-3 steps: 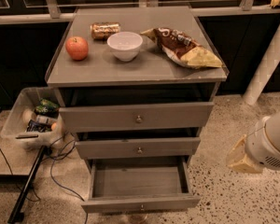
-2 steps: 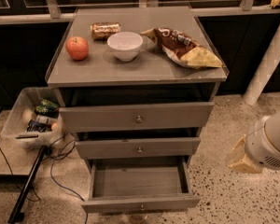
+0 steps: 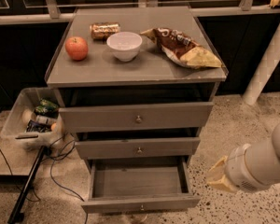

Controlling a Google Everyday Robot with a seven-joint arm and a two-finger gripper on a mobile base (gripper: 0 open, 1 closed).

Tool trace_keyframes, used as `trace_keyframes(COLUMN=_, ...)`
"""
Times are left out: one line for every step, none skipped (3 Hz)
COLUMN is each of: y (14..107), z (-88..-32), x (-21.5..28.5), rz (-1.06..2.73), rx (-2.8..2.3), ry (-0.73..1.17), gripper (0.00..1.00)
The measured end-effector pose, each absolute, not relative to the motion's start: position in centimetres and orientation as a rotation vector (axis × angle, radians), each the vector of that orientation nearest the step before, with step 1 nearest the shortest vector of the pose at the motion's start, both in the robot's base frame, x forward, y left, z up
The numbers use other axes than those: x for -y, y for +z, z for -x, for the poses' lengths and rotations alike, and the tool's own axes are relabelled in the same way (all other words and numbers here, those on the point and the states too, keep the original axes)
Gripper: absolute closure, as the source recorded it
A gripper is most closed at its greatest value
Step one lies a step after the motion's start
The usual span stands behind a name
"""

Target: Close bottom drawer

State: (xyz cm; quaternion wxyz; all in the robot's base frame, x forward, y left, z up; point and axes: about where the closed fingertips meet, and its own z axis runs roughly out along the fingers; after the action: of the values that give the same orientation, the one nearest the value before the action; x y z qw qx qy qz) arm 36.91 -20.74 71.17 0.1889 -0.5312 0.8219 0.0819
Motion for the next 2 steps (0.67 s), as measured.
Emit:
trace_keyframes(y=67.1, z=-37.1, x=20.2, rz=1.385, rx=-2.245, ry=0.265, gripper=1.00)
trace_keyframes(y=63.9, z=-38.3, x=19.7, rz=1.316, rx=-2.189, ry=0.251, gripper=1.00)
